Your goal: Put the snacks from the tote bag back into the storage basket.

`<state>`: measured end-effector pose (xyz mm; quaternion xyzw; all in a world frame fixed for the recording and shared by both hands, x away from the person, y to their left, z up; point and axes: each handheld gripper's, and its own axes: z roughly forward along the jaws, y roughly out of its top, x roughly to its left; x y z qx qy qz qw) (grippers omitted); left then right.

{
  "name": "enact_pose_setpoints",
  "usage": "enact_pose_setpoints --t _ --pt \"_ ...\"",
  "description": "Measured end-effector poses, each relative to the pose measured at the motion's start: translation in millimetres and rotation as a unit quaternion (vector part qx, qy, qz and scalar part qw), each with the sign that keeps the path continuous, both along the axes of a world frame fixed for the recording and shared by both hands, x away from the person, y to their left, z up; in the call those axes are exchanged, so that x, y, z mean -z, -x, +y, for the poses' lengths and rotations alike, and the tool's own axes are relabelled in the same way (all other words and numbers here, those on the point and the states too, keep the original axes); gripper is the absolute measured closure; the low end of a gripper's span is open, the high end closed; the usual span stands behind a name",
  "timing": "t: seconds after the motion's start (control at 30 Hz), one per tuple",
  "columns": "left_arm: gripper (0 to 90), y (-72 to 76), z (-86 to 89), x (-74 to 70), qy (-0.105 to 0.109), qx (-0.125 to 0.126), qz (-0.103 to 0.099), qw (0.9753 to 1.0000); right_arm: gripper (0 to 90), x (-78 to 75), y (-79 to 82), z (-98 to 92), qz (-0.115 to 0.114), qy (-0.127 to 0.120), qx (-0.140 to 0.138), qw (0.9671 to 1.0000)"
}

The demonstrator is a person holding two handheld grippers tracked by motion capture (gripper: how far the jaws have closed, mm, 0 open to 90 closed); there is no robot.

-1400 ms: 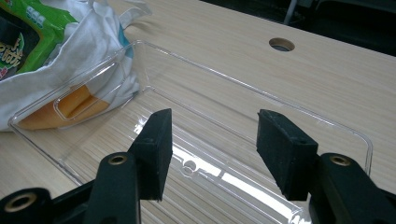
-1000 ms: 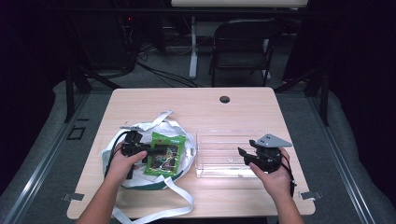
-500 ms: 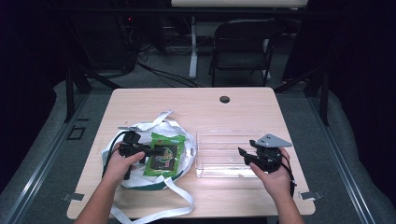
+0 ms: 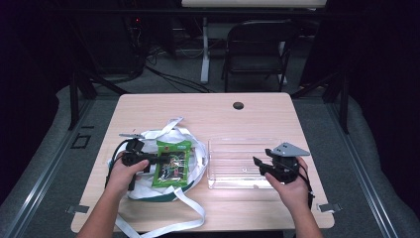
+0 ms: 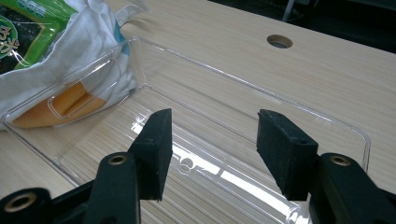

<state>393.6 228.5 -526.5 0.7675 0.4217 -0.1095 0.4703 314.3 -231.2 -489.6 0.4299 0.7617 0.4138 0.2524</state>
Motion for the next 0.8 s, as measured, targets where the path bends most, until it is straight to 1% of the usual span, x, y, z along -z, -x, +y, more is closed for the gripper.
enact_pose_setpoints --t 0.07,0.17,0.27,0.47,0.8 --pt "71.9 -0.1 1.3 -0.4 0.001 0.001 0.001 1.0 45.8 0.3 -0.2 -0.1 0.0 0.0 0.0 1.0" --pt "72.1 0.1 2.7 -1.0 0.005 -0.006 0.002 1.0 45.9 0.5 -0.3 -0.2 0.0 0.0 0.0 1.0" --pt "72.1 0.2 4.2 -1.7 0.003 -0.008 -0.002 1.0 45.8 0.5 -0.3 -0.1 0.0 0.001 0.0 1.0" --pt "72.1 0.8 7.6 -5.5 0.004 -0.016 -0.015 0.9997 45.8 0.6 -0.2 0.2 -0.002 0.001 0.001 1.0" --pt "72.1 2.6 16.5 -12.8 0.015 -0.044 -0.043 0.998 45.9 0.8 -0.3 0.2 0.001 0.004 0.0 1.0"
